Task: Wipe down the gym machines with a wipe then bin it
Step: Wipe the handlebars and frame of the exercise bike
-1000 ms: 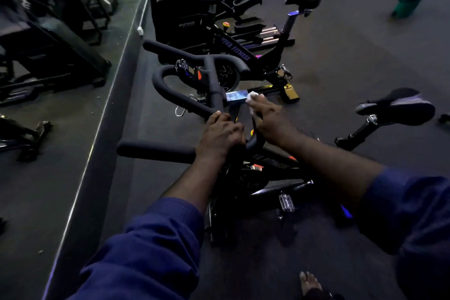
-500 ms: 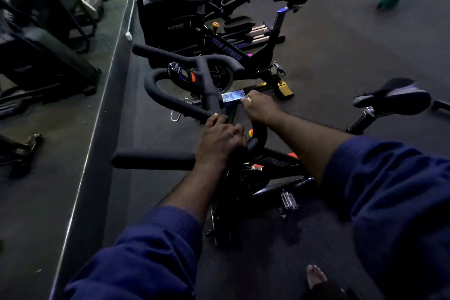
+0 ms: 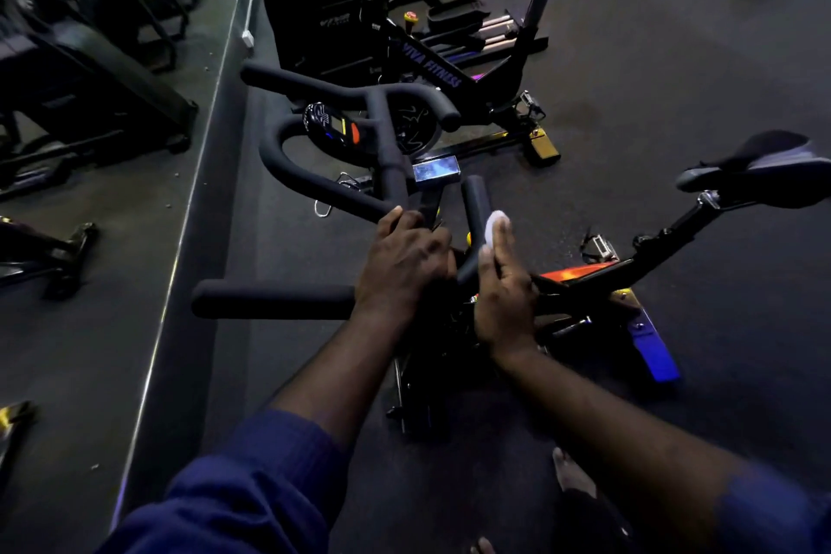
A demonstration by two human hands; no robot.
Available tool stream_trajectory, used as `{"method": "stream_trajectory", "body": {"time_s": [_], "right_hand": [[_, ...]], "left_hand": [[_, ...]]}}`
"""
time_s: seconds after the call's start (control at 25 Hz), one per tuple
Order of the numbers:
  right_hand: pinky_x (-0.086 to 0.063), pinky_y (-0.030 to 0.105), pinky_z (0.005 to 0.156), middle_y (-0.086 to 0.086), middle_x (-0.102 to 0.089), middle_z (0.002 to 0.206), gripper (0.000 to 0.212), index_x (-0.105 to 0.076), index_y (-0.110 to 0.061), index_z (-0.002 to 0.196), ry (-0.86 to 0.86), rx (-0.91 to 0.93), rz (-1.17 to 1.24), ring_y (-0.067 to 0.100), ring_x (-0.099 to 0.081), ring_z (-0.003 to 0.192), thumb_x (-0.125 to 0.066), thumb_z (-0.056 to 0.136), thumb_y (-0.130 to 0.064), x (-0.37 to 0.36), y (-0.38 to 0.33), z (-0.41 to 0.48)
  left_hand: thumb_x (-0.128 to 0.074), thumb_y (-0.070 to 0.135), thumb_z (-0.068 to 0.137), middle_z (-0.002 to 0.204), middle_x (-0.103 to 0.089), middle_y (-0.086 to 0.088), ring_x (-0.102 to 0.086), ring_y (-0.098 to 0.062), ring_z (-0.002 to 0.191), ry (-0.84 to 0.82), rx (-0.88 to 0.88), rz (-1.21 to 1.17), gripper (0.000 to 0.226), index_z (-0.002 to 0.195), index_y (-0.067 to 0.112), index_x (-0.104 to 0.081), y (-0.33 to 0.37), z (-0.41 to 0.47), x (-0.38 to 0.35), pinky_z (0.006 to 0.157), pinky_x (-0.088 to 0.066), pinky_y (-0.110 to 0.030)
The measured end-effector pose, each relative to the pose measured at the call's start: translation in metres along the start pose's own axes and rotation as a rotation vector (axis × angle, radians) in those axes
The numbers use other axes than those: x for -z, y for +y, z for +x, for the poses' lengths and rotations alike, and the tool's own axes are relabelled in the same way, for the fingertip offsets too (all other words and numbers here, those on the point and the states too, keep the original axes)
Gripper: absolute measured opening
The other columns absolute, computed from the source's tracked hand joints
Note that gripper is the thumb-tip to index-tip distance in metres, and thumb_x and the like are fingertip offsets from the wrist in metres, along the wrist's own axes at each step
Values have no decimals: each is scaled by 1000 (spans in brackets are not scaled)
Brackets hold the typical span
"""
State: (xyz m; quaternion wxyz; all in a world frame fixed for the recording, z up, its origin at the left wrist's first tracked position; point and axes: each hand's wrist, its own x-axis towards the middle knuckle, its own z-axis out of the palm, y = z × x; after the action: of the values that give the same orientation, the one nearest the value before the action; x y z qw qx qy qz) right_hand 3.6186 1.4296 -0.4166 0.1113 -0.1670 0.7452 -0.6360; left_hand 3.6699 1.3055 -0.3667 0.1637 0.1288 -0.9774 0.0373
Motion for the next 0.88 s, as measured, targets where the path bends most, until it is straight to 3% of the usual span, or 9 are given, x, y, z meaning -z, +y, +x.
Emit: {"method": "stream_trajectory", "body": {"time_s": [0.16,0.24,0.28,0.36,0.44,0.52,0.64,0.76,0.88], "right_hand": [[-27,6,112,-4,-54,152,38,-61,-19,144,-176,181,-186,-2,-45,139,-55,107,-25,8,-24,100],[-41,19,108,2,-72,131,29,-75,-17,124,-356,179,-255,13,-64,124,-55,106,-27,11,-25,143],[-49,30,103,7,-77,116,30,-79,-13,110,-424,118,-145,22,-71,110,-53,105,-27,9,-23,155],[-55,41,88,21,-76,99,35,-74,1,98,-490,-174,382,34,-72,88,-48,105,-21,3,-21,154],[-57,38,86,25,-73,105,37,-69,10,109,-406,-399,725,32,-72,89,-42,106,-15,1,-14,136],[-58,37,94,11,-77,114,34,-73,-1,119,-287,-403,668,23,-72,101,-46,107,-17,9,-3,107],[-49,20,101,-27,-72,114,24,-73,-29,125,-282,-22,100,-9,-63,107,-57,107,-27,51,14,64],[-47,13,102,-15,-72,121,26,-75,-19,124,-399,280,-221,-14,-62,111,-69,99,-21,91,1,64],[-50,13,75,-4,-80,102,17,-80,-20,113,-472,522,-334,2,-71,90,-71,98,-22,94,-44,95]], "left_hand": [[-44,31,85,76,-69,-2,-62,-25,109,25,11,-40,23,77,20,-63,1,2,3,114,-39,-45],[-46,30,85,81,-71,-3,-62,-25,113,-2,7,-24,21,79,20,-63,3,2,5,116,-37,-45],[-46,29,85,82,-71,-3,-62,-25,115,-8,6,-16,19,79,20,-62,3,2,6,118,-35,-44],[-44,28,86,85,-71,-3,-60,-25,120,-45,22,-11,19,80,21,-61,3,1,9,121,-31,-42],[-41,28,85,89,-72,-3,-58,-25,126,-110,47,-7,24,84,19,-64,5,2,11,123,-27,-40],[-43,26,83,94,-71,-5,-58,-27,127,-105,70,-17,25,87,16,-65,7,2,14,121,-32,-40],[-53,23,79,112,-64,-11,-55,-33,121,3,165,-5,21,92,10,-64,9,2,16,105,-46,-41],[-54,27,76,115,-60,-9,-54,-30,115,43,321,40,25,94,11,-64,17,1,20,79,-54,-41],[-59,25,72,115,-56,-11,-52,-28,106,99,375,2,23,90,11,-60,16,0,19,63,-49,-36]]}}
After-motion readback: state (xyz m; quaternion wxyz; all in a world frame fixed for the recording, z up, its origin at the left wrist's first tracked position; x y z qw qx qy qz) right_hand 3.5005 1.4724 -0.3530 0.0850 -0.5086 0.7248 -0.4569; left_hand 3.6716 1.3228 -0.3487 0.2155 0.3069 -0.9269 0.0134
